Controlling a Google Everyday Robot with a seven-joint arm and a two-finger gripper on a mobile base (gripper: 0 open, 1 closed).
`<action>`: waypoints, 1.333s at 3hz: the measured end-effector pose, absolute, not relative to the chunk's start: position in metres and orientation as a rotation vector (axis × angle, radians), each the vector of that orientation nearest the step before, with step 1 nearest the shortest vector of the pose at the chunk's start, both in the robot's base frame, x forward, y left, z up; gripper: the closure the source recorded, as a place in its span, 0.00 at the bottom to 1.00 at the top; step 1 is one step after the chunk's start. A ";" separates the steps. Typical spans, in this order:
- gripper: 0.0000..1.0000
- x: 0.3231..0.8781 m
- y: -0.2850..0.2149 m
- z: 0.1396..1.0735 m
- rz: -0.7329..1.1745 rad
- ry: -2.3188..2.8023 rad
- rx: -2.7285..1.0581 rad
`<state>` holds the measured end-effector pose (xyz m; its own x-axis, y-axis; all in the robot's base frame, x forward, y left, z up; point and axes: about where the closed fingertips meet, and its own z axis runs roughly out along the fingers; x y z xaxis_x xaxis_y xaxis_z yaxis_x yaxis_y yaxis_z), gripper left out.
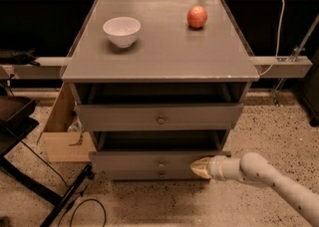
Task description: Close middle drawer
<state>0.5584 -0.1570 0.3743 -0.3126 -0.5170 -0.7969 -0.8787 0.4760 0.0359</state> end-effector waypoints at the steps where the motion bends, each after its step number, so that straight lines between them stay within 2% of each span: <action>1: 1.00 0.593 -0.162 0.395 0.579 1.932 -1.143; 2: 0.84 0.598 -0.164 0.398 0.571 1.928 -1.139; 4: 0.37 0.598 -0.164 0.398 0.571 1.928 -1.139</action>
Offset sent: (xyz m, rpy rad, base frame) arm 0.0344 -0.0051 0.0208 0.0076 -0.0586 -0.0126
